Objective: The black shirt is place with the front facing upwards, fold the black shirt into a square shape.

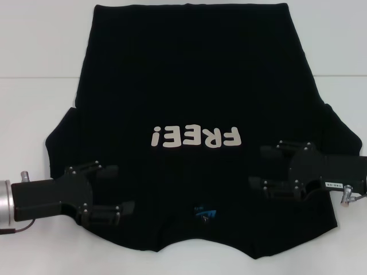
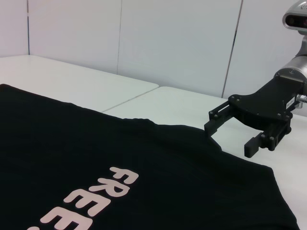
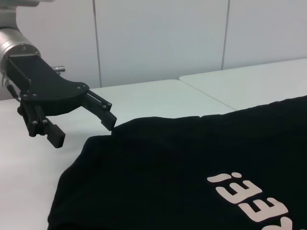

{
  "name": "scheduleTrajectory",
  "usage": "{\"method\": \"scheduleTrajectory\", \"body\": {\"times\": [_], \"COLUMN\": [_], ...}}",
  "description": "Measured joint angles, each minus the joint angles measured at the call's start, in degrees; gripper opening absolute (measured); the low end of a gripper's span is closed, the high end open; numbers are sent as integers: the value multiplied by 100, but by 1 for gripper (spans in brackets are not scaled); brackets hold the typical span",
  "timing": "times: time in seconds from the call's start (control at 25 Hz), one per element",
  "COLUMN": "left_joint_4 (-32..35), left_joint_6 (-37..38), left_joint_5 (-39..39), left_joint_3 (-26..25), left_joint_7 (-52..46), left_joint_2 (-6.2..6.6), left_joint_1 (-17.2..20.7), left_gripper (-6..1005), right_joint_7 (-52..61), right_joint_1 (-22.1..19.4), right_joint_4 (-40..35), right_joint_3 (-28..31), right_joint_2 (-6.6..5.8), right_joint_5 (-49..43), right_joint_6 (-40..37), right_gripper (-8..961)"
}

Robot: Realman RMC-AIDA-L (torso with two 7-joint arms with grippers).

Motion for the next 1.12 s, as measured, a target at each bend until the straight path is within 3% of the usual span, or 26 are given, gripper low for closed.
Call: {"method": "scheduleTrajectory", "body": {"times": [0.56,0.72,0.8,1.12], "left_joint_4": [-18,-24,-88,-455], "left_joint_6": [0,-41,-102,-74], "left_joint_5": [-2,-37,-34,135], "left_joint_3": [-3,-112,-215,-151], "left_joint_7": [-30,-926,-1962,-5667], "left_joint_2": [0,47,169,1054], "left_joint_1": [10,-67,-180,-620], "left_gripper": [931,927,925,909], "right_joint_7": [2,2,2,16], "right_joint_1": [2,2,2,2], "right_joint_4": [0,0,0,0], "right_joint_3": [-28,-27,-28,-27], "right_joint_2": [0,0,0,0], "right_joint_5": [-7,-7,-7,-8], "right_joint_6": [-8,-7,2,-23], "right_gripper": [796,796,796,796]}}
